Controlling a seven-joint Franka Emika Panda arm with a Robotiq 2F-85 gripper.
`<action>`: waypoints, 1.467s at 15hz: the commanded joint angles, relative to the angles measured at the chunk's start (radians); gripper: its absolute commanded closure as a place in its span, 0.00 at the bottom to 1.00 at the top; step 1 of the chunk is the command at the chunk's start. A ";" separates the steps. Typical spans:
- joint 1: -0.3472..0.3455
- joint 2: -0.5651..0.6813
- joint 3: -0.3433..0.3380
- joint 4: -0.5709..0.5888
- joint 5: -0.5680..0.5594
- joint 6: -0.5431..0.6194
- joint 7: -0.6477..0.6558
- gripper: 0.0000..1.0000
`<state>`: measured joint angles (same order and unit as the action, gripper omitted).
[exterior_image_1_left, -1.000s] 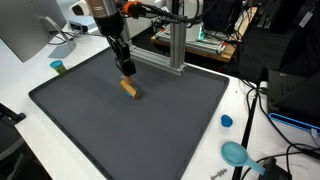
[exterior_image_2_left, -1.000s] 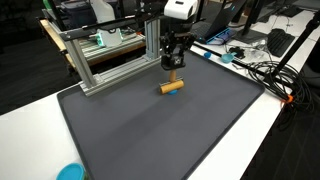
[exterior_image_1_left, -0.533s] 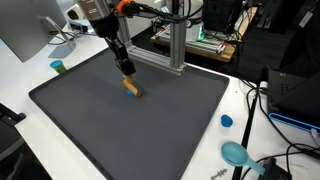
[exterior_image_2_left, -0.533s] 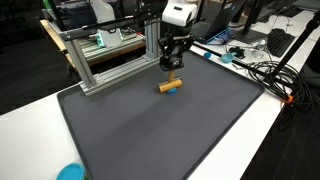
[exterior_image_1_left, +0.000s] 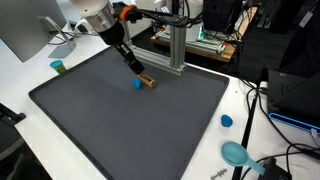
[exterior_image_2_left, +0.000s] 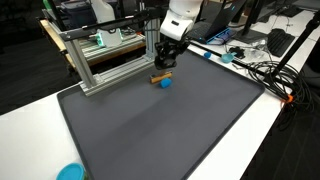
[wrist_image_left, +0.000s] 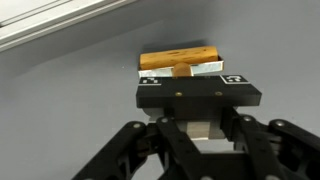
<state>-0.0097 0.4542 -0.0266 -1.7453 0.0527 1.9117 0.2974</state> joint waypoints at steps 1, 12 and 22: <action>0.002 0.038 -0.003 -0.003 0.025 0.044 -0.017 0.78; 0.028 -0.145 0.007 -0.099 -0.020 0.137 -0.105 0.78; 0.026 -0.135 -0.011 -0.081 -0.036 0.219 -0.068 0.78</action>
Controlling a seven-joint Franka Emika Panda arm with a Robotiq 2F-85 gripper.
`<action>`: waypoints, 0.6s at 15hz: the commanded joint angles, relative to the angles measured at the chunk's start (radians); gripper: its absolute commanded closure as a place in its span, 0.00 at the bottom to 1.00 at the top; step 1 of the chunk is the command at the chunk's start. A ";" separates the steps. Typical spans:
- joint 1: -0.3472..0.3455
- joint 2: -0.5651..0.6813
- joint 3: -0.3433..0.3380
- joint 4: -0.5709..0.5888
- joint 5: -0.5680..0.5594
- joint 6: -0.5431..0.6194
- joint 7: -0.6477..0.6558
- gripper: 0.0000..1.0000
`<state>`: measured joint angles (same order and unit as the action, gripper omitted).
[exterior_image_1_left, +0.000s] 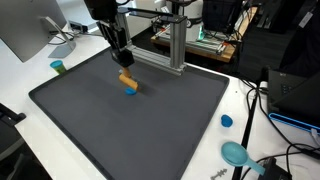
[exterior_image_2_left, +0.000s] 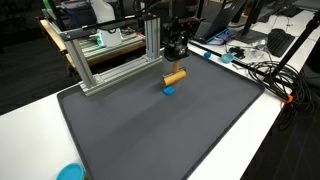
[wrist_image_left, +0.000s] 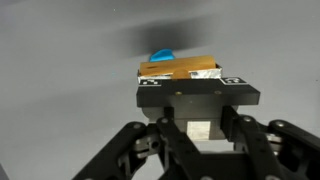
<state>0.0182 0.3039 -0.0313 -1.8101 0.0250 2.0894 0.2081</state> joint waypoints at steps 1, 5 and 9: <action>-0.002 0.024 -0.009 -0.026 -0.006 0.074 0.028 0.78; -0.002 0.054 -0.025 -0.039 -0.011 0.145 0.057 0.78; -0.010 0.046 -0.021 -0.052 0.006 0.100 0.033 0.78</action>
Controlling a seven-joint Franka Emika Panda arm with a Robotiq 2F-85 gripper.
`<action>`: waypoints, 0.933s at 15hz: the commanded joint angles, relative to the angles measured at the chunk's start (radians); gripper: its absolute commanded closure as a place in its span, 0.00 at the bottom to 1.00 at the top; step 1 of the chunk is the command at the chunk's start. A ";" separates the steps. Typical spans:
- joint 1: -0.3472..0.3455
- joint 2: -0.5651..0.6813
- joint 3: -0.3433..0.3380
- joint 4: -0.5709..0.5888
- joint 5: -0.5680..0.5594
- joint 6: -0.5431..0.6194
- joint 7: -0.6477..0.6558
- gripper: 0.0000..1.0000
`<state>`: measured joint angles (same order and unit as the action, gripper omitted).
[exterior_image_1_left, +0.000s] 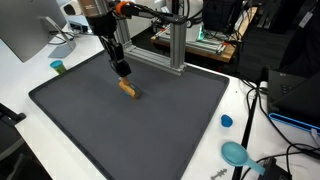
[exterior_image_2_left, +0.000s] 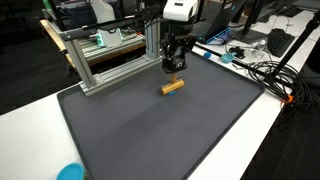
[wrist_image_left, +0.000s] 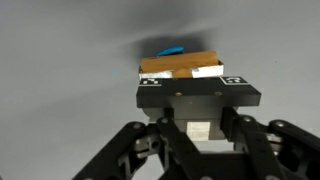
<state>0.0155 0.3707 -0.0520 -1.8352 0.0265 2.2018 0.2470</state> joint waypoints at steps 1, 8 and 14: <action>-0.009 -0.016 0.001 -0.026 0.013 -0.003 -0.004 0.78; -0.008 0.023 -0.002 -0.008 0.012 -0.020 0.012 0.78; -0.031 0.067 -0.006 0.017 0.047 -0.087 0.016 0.78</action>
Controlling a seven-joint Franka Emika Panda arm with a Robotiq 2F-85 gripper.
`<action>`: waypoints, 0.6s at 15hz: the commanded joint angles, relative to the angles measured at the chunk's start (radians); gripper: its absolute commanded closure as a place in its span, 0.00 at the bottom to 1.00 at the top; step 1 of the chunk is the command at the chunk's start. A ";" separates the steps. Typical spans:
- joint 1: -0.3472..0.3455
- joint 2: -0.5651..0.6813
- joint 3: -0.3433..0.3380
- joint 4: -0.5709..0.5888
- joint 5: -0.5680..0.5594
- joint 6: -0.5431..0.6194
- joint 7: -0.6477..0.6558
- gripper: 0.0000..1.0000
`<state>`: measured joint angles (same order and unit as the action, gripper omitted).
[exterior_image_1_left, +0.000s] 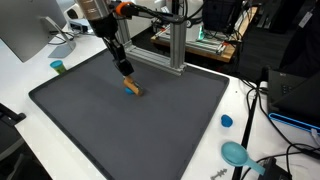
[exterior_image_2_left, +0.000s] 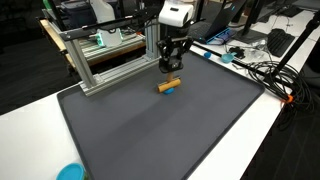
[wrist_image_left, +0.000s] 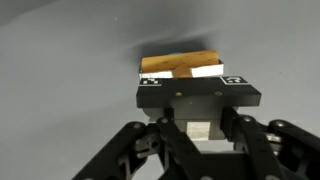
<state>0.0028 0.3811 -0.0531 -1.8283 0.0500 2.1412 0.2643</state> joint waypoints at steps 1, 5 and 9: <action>-0.021 0.062 -0.005 0.014 0.028 -0.034 -0.001 0.78; -0.032 0.067 -0.001 0.018 0.061 -0.002 -0.005 0.78; -0.015 0.056 -0.003 0.013 0.042 0.094 0.015 0.78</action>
<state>-0.0224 0.3951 -0.0530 -1.8150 0.0941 2.1317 0.2646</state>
